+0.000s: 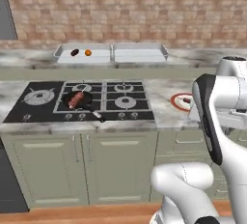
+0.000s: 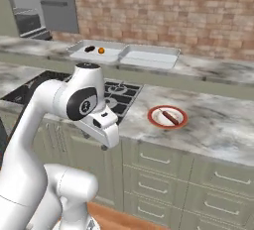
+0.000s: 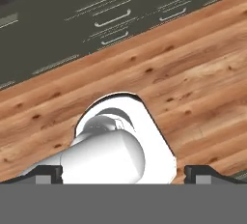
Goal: Place the cold items (sweet potato and tangerine) from the fridge in one tupperware on the dining counter. Place the warm items (kebab skewer and hot dog) in the stove area in another tupperware.
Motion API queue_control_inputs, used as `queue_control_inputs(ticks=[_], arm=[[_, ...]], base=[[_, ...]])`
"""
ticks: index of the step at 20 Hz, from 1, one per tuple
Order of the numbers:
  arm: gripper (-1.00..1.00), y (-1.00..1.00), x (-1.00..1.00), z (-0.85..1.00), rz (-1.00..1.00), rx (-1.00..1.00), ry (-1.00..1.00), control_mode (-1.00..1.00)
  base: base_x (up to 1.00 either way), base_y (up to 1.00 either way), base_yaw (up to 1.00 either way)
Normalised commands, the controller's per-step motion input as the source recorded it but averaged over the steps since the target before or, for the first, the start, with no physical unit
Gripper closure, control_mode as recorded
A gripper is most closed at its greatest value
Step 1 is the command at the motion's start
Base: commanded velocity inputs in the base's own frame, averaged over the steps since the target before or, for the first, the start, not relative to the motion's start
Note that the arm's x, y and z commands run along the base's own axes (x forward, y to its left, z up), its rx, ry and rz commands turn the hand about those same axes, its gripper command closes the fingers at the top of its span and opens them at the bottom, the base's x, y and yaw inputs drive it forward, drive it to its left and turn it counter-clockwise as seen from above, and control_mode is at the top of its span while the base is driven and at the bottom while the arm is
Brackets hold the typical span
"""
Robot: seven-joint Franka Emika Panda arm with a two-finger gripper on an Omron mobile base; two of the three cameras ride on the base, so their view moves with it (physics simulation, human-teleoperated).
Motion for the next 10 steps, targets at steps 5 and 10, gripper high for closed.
queue_control_inputs(ticks=[5, 10], arm=[[-1.0, 0.0, 0.0, 0.0, 0.0, 0.0, 0.0, 1.0], [-1.0, 0.0, 0.0, 0.0, 0.0, 0.0, 0.0, 1.0]], base=[[0.41, -0.04, -0.35], [0.8, -0.46, 0.23]])
